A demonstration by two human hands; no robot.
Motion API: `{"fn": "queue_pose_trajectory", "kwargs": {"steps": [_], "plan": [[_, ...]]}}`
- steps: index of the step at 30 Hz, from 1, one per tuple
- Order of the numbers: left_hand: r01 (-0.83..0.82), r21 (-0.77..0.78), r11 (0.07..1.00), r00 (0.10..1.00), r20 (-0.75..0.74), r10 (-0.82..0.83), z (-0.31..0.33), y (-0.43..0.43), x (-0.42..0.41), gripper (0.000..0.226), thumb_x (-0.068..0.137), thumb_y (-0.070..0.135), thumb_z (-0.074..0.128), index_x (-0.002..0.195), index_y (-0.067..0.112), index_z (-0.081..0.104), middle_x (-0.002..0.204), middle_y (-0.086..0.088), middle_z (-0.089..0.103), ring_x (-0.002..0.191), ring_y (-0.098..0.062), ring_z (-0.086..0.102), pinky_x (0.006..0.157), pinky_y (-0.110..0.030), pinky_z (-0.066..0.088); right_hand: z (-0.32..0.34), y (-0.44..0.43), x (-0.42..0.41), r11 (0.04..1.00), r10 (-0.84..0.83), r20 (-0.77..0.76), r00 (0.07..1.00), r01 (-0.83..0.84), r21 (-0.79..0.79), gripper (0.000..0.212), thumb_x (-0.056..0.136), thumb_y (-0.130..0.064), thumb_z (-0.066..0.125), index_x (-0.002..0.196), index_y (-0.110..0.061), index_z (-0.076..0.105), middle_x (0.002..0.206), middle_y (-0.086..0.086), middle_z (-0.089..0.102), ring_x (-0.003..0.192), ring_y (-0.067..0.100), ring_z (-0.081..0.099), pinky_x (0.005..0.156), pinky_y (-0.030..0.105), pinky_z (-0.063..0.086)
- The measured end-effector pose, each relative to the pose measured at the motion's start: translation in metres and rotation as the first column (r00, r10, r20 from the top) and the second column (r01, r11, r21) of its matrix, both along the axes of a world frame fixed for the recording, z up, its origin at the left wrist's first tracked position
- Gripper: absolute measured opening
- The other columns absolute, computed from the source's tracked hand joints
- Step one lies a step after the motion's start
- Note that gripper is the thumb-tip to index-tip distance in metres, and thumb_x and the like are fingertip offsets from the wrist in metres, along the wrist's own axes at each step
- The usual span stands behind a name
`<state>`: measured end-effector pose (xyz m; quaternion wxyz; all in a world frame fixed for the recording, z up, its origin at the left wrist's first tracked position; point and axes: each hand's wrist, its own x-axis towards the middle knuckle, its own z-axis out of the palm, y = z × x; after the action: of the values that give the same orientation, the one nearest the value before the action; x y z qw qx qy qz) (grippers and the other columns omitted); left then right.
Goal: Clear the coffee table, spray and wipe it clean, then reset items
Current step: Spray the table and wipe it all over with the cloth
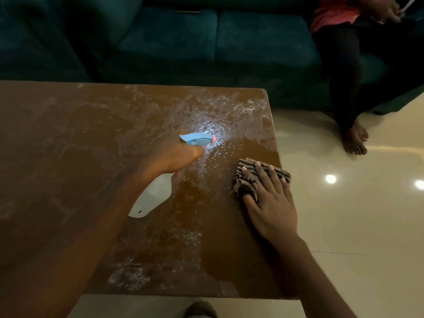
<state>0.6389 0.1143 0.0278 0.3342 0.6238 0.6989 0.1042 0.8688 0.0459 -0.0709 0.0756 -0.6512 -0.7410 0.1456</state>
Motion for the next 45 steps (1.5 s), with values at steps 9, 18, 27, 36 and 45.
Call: {"fn": "queue_pose_trajectory", "kwargs": {"steps": [9,18,27,36,45], "plan": [[0.147,0.012,0.989,0.987,-0.069,-0.146,0.008,0.053,0.018,0.024,0.091,0.027,0.055,0.098,0.005,0.063,0.073,-0.012,0.06,0.051,-0.018,0.05,0.046,-0.022,0.035,0.002,-0.001,-0.005,0.993,-0.111,-0.017,0.994,0.11,-0.046,0.061,0.085,-0.061,0.005,0.146,-0.06,0.003,0.158,-0.026,-0.011,0.145,0.0,-0.022,0.117,0.026,-0.016],[0.112,0.025,0.993,0.987,-0.121,-0.109,0.0,0.069,0.008,0.022,0.09,0.028,0.054,0.103,0.009,0.056,0.068,-0.007,0.057,0.05,-0.017,0.048,0.048,-0.024,0.037,0.003,0.006,-0.005,0.988,-0.122,0.002,0.993,0.122,-0.091,0.066,0.082,-0.064,-0.001,0.147,-0.057,-0.002,0.156,-0.025,-0.02,0.143,0.001,-0.03,0.118,0.029,-0.017],[-0.173,0.096,0.98,0.984,0.052,0.169,0.004,0.066,-0.014,0.026,0.092,0.034,0.055,0.112,0.017,0.059,0.087,-0.009,0.065,0.061,-0.021,0.059,0.059,-0.03,0.051,0.002,0.143,-0.011,0.991,-0.122,0.01,0.993,0.122,-0.053,0.059,0.1,-0.052,0.026,0.155,-0.04,0.008,0.165,-0.007,-0.003,0.151,0.017,-0.012,0.121,0.041,-0.006],[-0.26,0.131,0.957,0.965,0.058,0.255,0.005,0.064,-0.019,0.027,0.089,0.036,0.058,0.105,0.015,0.062,0.08,-0.003,0.063,0.053,-0.015,0.058,0.054,-0.026,0.049,-0.004,0.14,-0.04,0.946,0.321,0.079,0.944,-0.323,0.014,0.062,0.093,-0.061,0.007,0.153,-0.047,0.004,0.164,-0.013,-0.004,0.15,0.016,-0.015,0.121,0.038,-0.009],[-0.284,0.138,0.949,0.957,0.097,0.272,0.003,0.064,-0.02,0.022,0.089,0.03,0.06,0.103,0.014,0.061,0.078,-0.003,0.061,0.058,-0.016,0.056,0.052,-0.026,0.048,-0.001,0.172,0.0,1.0,0.023,0.057,0.998,-0.023,0.006,0.062,0.098,-0.056,0.02,0.156,-0.035,0.013,0.165,-0.009,0.0,0.151,0.017,-0.011,0.122,0.042,-0.003]]}}
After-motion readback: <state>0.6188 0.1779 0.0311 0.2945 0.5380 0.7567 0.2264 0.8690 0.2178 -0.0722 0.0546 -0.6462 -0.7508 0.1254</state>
